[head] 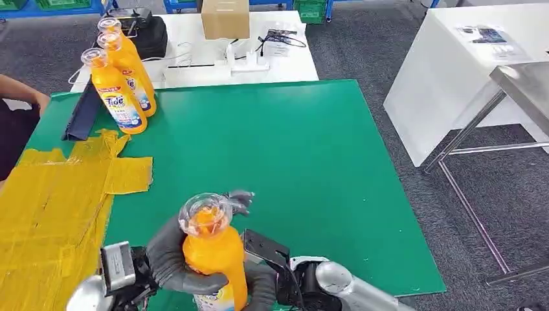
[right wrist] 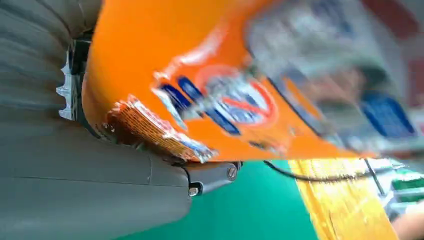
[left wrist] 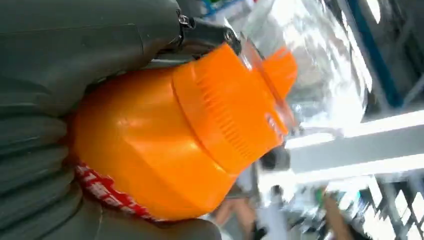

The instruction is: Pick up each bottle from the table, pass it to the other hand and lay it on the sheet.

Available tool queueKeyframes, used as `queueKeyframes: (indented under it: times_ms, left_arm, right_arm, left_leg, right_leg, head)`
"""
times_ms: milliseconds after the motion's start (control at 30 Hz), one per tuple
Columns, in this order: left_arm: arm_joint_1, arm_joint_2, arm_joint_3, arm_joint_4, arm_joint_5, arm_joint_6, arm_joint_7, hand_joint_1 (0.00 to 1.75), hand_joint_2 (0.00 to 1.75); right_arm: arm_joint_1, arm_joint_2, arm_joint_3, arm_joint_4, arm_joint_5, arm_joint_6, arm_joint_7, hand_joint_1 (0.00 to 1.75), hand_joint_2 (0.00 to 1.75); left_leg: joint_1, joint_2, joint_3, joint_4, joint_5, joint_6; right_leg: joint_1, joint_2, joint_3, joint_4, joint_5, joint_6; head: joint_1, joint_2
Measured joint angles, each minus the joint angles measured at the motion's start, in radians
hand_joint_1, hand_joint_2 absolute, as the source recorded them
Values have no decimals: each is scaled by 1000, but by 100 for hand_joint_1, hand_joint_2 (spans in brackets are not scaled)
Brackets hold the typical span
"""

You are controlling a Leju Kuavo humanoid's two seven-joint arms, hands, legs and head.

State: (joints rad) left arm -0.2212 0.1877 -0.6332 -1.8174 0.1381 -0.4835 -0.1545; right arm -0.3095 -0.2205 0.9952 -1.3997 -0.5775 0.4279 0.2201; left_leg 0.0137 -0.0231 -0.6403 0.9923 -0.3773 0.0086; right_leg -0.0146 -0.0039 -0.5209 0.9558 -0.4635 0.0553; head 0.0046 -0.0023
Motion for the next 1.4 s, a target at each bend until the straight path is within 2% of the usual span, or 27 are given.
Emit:
queueKeyframes:
  times_ms: [167,367,667,967,1000,1033,1100,1233,1400]
  left_arm:
    - [-131,107,-88,81,73,-162,-10,175,175]
    - [-236,191,-174,150,138,-231,-10,175,175]
    - [-291,236,-235,179,172,-239,-10,175,175]
    - [-270,248,-242,184,177,-220,-29,175,175]
    - [-263,248,-240,184,177,-216,-33,124,175]
    - [-255,249,-236,184,178,-216,-35,0,175]
    - [-242,248,-231,184,210,-216,-24,0,175]
    - [-202,248,-210,195,450,-252,121,0,175]
    - [-179,249,-200,214,673,-279,239,0,175]
  right_arm:
    - [-25,-5,50,47,-19,52,0,175,175]
    - [-55,1,107,98,-45,63,1,175,175]
    - [-84,4,152,127,-61,65,1,175,175]
    - [-87,6,166,135,-61,65,1,175,175]
    - [-86,6,166,135,-58,65,1,175,175]
    - [-86,6,167,135,-55,65,2,175,175]
    - [-85,6,167,135,-50,64,5,175,175]
    - [-82,3,168,135,-31,57,23,175,175]
    - [-81,1,173,135,-30,57,27,175,175]
  left_leg:
    - [0,-1,0,0,1,-1]
    - [0,-3,-1,0,2,-1]
    - [0,-3,-2,0,2,-1]
    - [0,-4,-2,0,2,-1]
    - [0,-4,-3,0,2,-1]
    - [0,-4,-3,0,2,-1]
    - [0,-4,-3,0,2,-1]
    - [0,-4,-3,0,2,-1]
    - [0,-5,-4,0,2,-1]
  right_leg:
    - [0,0,1,1,0,0]
    - [0,-1,1,2,0,0]
    - [0,-2,1,2,0,0]
    - [0,-2,0,2,0,0]
    - [0,-2,0,2,0,0]
    - [0,-2,0,2,0,0]
    - [0,-2,0,2,0,0]
    - [0,-3,-1,2,0,0]
    - [0,-4,0,2,0,0]
  head:
    - [0,0]
    - [0,0]
    - [0,0]
    - [0,0]
    - [0,0]
    - [0,0]
    - [0,0]
    - [0,0]
    - [0,0]
